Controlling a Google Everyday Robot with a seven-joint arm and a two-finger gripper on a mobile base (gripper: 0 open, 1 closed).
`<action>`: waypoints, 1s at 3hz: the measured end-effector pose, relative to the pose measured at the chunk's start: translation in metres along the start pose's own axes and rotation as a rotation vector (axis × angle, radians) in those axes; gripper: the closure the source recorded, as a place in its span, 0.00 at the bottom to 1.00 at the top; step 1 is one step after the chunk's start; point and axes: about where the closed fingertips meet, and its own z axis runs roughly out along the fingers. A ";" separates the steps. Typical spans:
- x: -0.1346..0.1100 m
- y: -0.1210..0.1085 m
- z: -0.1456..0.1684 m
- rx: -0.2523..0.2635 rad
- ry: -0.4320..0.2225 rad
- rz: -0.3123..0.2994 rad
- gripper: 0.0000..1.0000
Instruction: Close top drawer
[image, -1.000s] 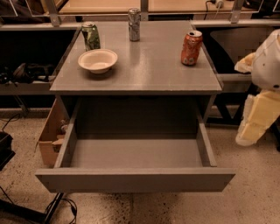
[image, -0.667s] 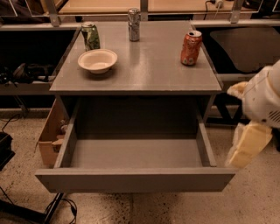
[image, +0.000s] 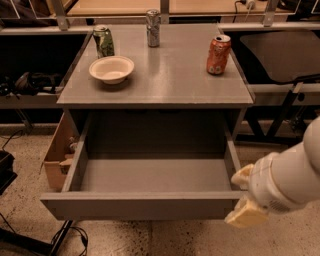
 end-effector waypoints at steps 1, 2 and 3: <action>0.022 0.045 0.052 -0.049 0.005 0.036 0.64; 0.041 0.081 0.099 -0.050 0.024 0.028 0.87; 0.048 0.081 0.157 -0.007 0.044 -0.007 1.00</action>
Offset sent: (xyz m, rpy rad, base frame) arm -0.0880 0.0303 -0.1872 -0.0232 0.0413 -0.0127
